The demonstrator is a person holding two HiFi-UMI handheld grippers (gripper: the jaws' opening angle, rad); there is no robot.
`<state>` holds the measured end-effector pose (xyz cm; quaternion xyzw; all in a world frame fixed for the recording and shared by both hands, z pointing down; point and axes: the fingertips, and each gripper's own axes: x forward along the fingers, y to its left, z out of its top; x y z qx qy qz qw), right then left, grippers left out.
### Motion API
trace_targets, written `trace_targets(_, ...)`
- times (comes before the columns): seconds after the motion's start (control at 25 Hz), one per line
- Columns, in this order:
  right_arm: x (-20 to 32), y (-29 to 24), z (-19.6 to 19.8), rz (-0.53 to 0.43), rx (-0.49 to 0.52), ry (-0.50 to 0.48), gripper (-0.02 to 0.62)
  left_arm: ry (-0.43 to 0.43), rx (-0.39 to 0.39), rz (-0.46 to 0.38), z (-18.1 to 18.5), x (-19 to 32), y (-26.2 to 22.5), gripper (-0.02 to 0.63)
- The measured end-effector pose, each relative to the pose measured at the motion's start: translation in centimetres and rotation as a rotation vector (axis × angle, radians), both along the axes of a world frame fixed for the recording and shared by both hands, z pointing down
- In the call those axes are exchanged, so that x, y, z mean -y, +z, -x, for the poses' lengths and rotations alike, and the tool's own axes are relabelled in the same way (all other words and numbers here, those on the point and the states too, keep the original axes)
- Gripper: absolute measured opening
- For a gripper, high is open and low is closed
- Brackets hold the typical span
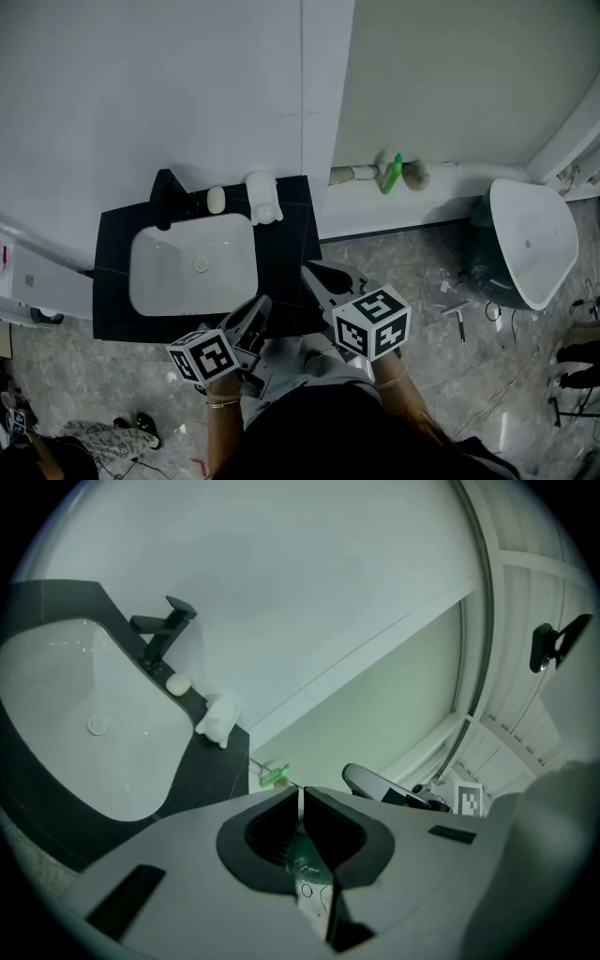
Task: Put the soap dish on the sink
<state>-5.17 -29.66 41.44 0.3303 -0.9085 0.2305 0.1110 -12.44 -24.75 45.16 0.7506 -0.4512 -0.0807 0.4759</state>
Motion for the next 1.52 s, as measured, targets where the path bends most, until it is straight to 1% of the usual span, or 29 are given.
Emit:
trace_targets(0.12, 1.3, 1.0, 0.5, 0.020, 0.013, 0.006, 0.018, 0.004, -0.001, 0.010, 0.6, 0.6, 0.7, 0.003)
trace_targets(0.32, 9.8, 4.7, 3.5, 0.079, -0.006, 0.058, 0.020, -0.011, -0.028, 0.062, 5.2, 5.2, 3.0, 0.003)
trace_targets(0.52, 19.3, 9.9, 6.4, 0.164, -0.075, 0.096, 0.023, -0.034, -0.076, 0.114, 9.8, 8.6, 4.8, 0.003)
trace_targets(0.6, 22.2, 12.0, 7.4, 0.188, -0.119, 0.116, 0.023, -0.040, -0.094, 0.126, 11.3, 9.6, 5.4, 0.003)
trace_targets(0.68, 24.1, 13.9, 8.1, 0.219, -0.145, 0.129, 0.023, -0.038, -0.101, 0.136, 12.4, 10.5, 6.1, 0.005)
trace_targets(0.8, 25.0, 16.0, 8.7, 0.262, -0.166, 0.153, 0.021, -0.029, -0.085, 0.159, 13.7, 11.5, 7.4, 0.003)
trace_targets(0.96, 24.8, 17.2, 8.3, 0.269, -0.219, 0.183, 0.020, -0.014, -0.075, 0.175, 14.2, 12.9, 8.3, 0.003)
trace_targets(1.04, 24.9, 17.3, 8.0, 0.277, -0.222, 0.195, 0.018, -0.008, -0.085, 0.174, 14.2, 13.5, 8.4, 0.003)
trace_targets(1.2, 25.7, 18.3, 7.6, 0.287, -0.232, 0.216, 0.018, 0.013, -0.088, 0.177, 14.3, 15.0, 10.0, 0.003)
trace_targets(1.52, 26.4, 18.8, 7.3, 0.310, -0.244, 0.220, 0.018, 0.035, -0.106, 0.197, 13.9, 15.9, 10.3, 0.003)
